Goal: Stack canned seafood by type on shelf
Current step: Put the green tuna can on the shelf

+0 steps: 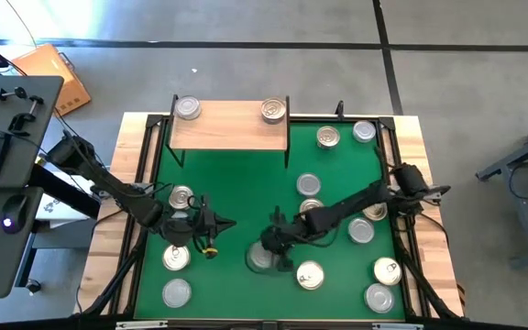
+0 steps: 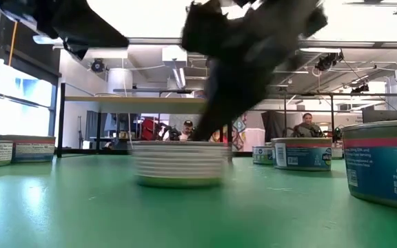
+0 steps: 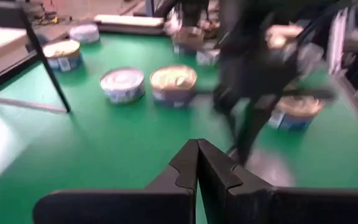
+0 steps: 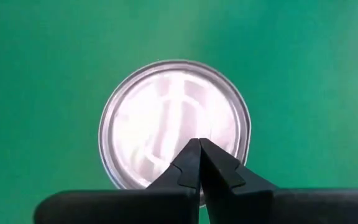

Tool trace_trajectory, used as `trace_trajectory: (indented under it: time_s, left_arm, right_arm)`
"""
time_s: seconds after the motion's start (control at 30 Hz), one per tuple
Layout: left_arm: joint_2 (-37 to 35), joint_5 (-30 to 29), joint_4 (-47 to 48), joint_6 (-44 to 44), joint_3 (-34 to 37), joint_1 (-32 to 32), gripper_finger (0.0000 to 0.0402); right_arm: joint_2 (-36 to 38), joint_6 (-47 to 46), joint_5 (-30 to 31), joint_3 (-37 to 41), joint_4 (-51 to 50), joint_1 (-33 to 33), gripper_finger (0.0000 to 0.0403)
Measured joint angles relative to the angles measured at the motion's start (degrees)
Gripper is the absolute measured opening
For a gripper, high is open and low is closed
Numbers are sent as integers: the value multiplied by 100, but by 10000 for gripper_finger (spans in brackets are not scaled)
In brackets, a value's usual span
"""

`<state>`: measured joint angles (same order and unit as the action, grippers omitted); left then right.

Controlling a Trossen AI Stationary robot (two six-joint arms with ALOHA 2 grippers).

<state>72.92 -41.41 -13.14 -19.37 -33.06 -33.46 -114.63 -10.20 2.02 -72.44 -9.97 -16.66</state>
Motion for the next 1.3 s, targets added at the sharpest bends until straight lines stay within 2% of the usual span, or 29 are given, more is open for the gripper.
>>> trace_trajectory:
  time_s: [0.07,0.2,0.33,0.4,0.47,0.67,0.8,0.87,0.97,1.03,1.17,1.3]
  left_arm:
    - [-93,5,-68,8,-4,-4,0]
    - [-227,42,324,-210,-4,-1,0]
    - [-206,72,1158,-846,12,140,0]
    - [-157,93,1210,-1125,120,324,0]
    - [-98,252,1064,-1235,294,567,0]
    - [235,1466,-441,-808,815,1407,0]
    - [636,2441,-1152,-293,903,1690,0]
    - [929,2693,-1411,-256,911,1760,0]
    - [1368,2788,-1535,-329,909,1836,0]
    - [1617,2700,-1578,-506,905,1903,0]
    - [1866,2556,-1678,-666,870,2007,0]
    - [1909,2627,-1414,-604,906,2007,0]
  right_arm:
    - [-130,-28,188,17,700,189,0]
    - [-37,-5,568,35,1406,411,0]
    - [260,148,973,8,974,325,0]
    - [259,144,1195,28,559,217,0]
    - [165,123,1276,30,503,105,0]
    - [-90,-28,951,30,638,-172,0]
    - [-142,1,940,28,601,-301,0]
    - [-144,14,940,28,585,-346,0]
    - [-144,18,942,52,626,-417,0]
    - [-140,-21,942,314,1008,-461,0]
    - [-144,-434,848,929,1797,-515,0]
    - [-142,-583,803,1040,1891,-525,0]
